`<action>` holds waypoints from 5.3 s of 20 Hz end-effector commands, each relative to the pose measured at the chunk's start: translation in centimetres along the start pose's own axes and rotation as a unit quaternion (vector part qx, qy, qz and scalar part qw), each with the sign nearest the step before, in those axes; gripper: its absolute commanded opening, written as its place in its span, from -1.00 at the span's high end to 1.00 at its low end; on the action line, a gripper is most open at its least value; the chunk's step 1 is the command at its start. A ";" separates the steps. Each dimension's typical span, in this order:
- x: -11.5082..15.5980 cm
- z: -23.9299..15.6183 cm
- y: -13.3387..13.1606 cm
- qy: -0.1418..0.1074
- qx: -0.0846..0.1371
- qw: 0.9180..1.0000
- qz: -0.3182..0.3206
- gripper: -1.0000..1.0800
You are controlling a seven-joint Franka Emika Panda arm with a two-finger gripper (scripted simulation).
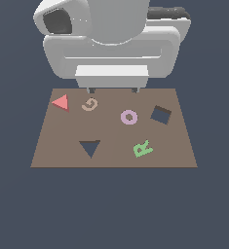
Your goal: Insert a designated object into the corresponding slot on a board.
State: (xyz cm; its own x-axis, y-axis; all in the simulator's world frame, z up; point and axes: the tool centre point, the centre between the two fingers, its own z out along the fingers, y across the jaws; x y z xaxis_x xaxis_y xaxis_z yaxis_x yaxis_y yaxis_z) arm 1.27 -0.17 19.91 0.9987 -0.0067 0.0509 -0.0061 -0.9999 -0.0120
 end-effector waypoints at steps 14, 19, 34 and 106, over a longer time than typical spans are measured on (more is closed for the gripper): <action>-2.2 3.0 3.9 -0.006 -0.001 1.000 -0.020 -0.92; -4.1 5.7 7.5 -0.010 -0.001 0.999 -0.039 -0.92; -8.3 13.2 17.9 -0.024 -0.003 0.996 -0.089 -0.92; -9.1 15.9 10.5 -0.021 -0.015 0.933 0.359 1.00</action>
State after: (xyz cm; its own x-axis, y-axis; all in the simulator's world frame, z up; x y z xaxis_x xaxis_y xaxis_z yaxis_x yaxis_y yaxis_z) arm -7.23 -10.97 3.41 0.7734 -0.6340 0.0009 -0.6340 -0.7734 0.0003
